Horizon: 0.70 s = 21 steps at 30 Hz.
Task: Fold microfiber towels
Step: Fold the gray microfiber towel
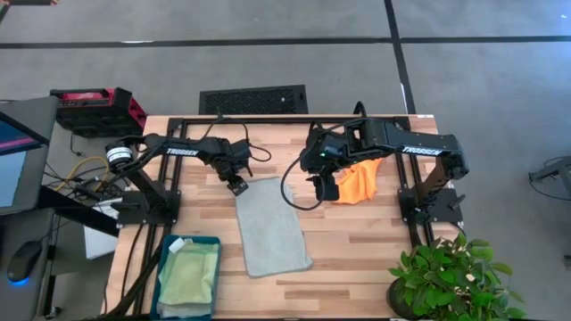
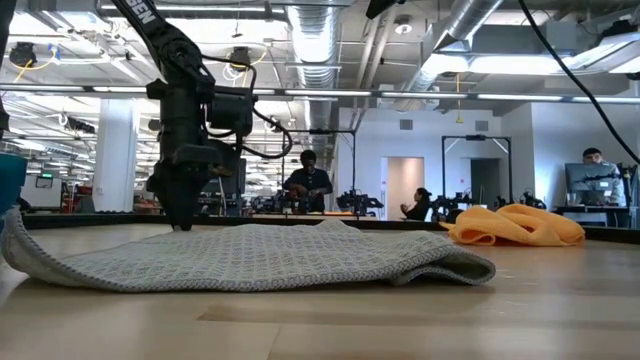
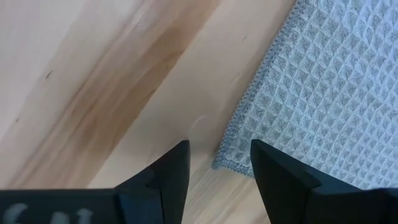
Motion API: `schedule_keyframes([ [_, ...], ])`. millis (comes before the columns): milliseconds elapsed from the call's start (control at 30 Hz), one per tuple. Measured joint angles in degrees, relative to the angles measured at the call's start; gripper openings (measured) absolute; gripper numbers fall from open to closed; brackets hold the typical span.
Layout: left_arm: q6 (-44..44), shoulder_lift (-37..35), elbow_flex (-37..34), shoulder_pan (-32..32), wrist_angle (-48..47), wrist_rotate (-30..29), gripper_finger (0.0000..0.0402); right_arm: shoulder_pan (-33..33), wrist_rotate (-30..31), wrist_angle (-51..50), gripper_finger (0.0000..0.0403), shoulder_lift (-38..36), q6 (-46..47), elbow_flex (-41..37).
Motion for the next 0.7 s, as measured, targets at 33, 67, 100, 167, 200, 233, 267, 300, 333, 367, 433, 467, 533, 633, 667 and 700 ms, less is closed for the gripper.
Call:
schedule_keyframes([
  [33, 0.1, 0.0, 0.0, 0.0, -0.1, 0.3, 0.0162, 0.0, 0.0, 0.0, 0.0244, 0.0, -0.1, 0.0],
  [67, 0.6, 0.0, 0.0, 0.0, -0.1, 0.8, 0.0162, 0.0, 0.0, 0.0, 0.0244, 0.0, -0.3, 0.0],
  [100, 0.9, 0.0, 0.0, 0.0, -0.2, 1.0, 0.0162, 0.0, 0.0, 0.0, 0.0244, 0.0, -0.4, 0.0],
  [167, 1.4, 0.0, 0.0, -0.2, -0.4, 1.2, 0.0162, 0.0, 0.0, 0.0, 0.0244, 0.0, -0.4, 0.0],
  [200, 1.6, 0.1, 0.0, -0.3, -0.6, 1.3, 0.0162, 0.0, 0.0, 0.0, 0.0244, 0.0, -0.4, 0.0],
  [233, 1.8, 0.1, 0.0, -0.4, -0.9, 1.4, 0.0162, 0.0, 0.0, 0.0, 0.0244, 0.0, -0.4, 0.0],
  [267, 1.9, 0.1, 0.0, -0.4, -1.1, 1.8, 0.0162, 0.0, 0.0, 0.0, 0.0244, 0.0, -0.4, 0.0],
  [300, 1.7, 0.1, 0.0, -0.4, -1.4, 1.9, 0.0161, 0.0, 0.0, 0.0, 0.0244, 0.0, -0.4, 0.0],
  [333, 1.4, 0.1, 0.0, -0.4, -1.6, 2.2, 0.0157, 0.0, 0.0, 0.0, 0.0244, 0.0, -0.4, 0.0],
  [367, 1.4, 0.1, 0.0, -0.4, -1.8, 2.3, 0.0151, 0.0, 0.0, 0.0, 0.0244, 0.0, -0.4, 0.0],
  [433, 2.3, 0.1, 0.0, -0.6, -2.1, 1.4, 0.0131, 0.0, 0.0, 0.0, 0.0244, 0.0, -0.4, 0.0],
  [467, 2.7, 0.1, 0.0, -0.7, -2.2, 0.3, 0.0116, 0.0, 0.0, 0.0, 0.0244, 0.0, -0.4, 0.0],
  [533, 3.3, 0.1, 0.0, -1.0, -2.4, -1.2, 0.0081, 0.0, 0.0, 0.0, 0.0244, 0.0, -0.4, 0.0],
  [633, 3.7, 0.1, -0.1, -1.5, -2.6, -3.1, 0.0021, 0.0, 0.0, 0.0, 0.0244, 0.0, -0.4, 0.0],
  [667, 3.5, 0.1, -0.1, -1.7, -2.6, -3.6, 0.0011, 0.0, 0.0, 0.0, 0.0244, 0.0, -0.4, 0.0],
  [700, 3.4, 0.1, -0.1, -2.0, -2.5, -4.3, 0.0009, 0.0, 0.0, 0.0, 0.0244, 0.0, -0.5, 0.0],
])
